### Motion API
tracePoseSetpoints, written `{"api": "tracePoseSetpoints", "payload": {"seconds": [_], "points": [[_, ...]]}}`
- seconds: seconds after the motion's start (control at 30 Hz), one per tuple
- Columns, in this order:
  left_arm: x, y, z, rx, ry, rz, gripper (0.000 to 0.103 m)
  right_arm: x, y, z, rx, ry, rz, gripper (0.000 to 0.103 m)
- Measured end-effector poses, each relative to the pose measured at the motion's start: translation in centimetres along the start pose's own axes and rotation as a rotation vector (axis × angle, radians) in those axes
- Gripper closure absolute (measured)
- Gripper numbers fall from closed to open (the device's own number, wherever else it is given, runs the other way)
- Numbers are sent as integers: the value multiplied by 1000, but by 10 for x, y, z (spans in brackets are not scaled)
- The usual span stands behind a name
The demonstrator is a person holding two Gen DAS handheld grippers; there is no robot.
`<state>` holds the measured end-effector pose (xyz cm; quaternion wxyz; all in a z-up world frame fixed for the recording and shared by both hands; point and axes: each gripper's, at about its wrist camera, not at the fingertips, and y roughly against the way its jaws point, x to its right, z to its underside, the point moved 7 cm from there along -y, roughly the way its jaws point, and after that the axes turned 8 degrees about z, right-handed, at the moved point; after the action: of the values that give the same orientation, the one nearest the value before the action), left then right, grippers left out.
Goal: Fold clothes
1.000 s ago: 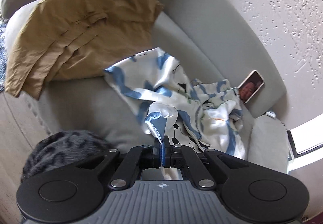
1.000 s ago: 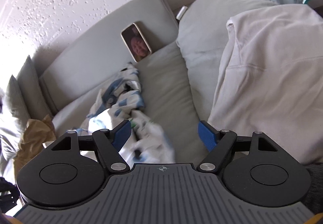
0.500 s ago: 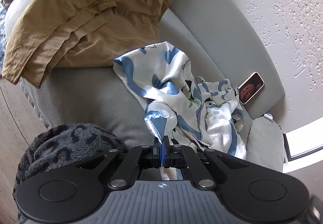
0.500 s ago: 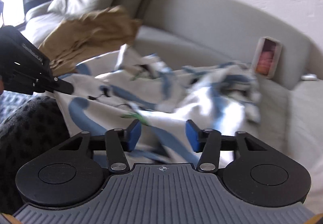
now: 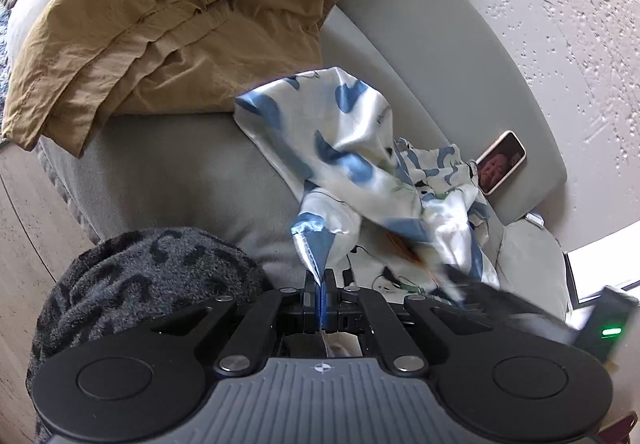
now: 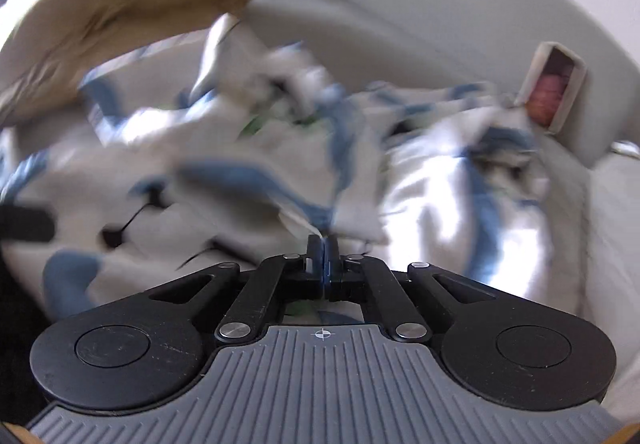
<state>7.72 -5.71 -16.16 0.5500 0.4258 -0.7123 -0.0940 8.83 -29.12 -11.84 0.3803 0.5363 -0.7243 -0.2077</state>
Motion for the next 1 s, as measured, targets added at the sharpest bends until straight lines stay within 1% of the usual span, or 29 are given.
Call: {"api": "tracePoseSetpoints", "payload": {"seconds": [0.07, 0.13, 0.27, 0.3, 0.4, 0.43, 0.47, 0.5, 0.53, 0.57, 0.63, 0.67, 0.7, 0.8, 0.83, 0.87, 0.93, 1.0], "points": [[0, 0, -2, 5, -2, -8, 103, 44, 13, -6, 38, -115, 75, 103], [0, -1, -2, 8, -1, -14, 103, 108, 26, -3, 59, -288, 170, 103], [3, -4, 0, 9, 7, -16, 103, 259, 70, 44, 84, -756, 358, 103], [5, -4, 0, 10, 3, -14, 103, 293, 83, 64, 99, -884, 407, 103], [12, -8, 5, -6, -13, -2, 103, 366, 132, 153, 152, -1282, 564, 103], [15, -9, 7, -13, -20, -1, 103, 380, 140, 180, 131, -1371, 589, 93], [18, -11, 8, -19, -31, -2, 103, 383, 139, 202, 68, -1413, 582, 89], [20, -13, 10, -26, -41, -4, 103, 387, 137, 225, 4, -1454, 575, 81], [23, -14, 11, -30, -50, -5, 103, 390, 137, 247, -61, -1494, 568, 68], [25, -14, 12, -31, -59, -7, 103, 388, 134, 265, -110, -1520, 530, 64], [28, -13, 12, -25, -76, -13, 103, 368, 132, 279, -142, -1507, 418, 61], [30, -12, 11, -18, -82, -17, 103, 354, 131, 278, -152, -1475, 364, 59], [31, -10, 10, -12, -86, -21, 103, 338, 128, 273, -158, -1436, 293, 53], [26, -3, 1, 29, -71, -42, 103, 279, 113, 251, -189, -1326, 10, 53], [24, 1, -2, 44, -63, -50, 103, 260, 108, 246, -205, -1306, -68, 54], [21, 4, -6, 56, -56, -57, 103, 246, 106, 241, -205, -1292, -105, 55], [17, 8, -10, 75, -45, -68, 103, 227, 101, 235, -195, -1291, -119, 52], [13, 12, -14, 91, -36, -78, 103, 215, 90, 239, -228, -1367, -160, 52]]}}
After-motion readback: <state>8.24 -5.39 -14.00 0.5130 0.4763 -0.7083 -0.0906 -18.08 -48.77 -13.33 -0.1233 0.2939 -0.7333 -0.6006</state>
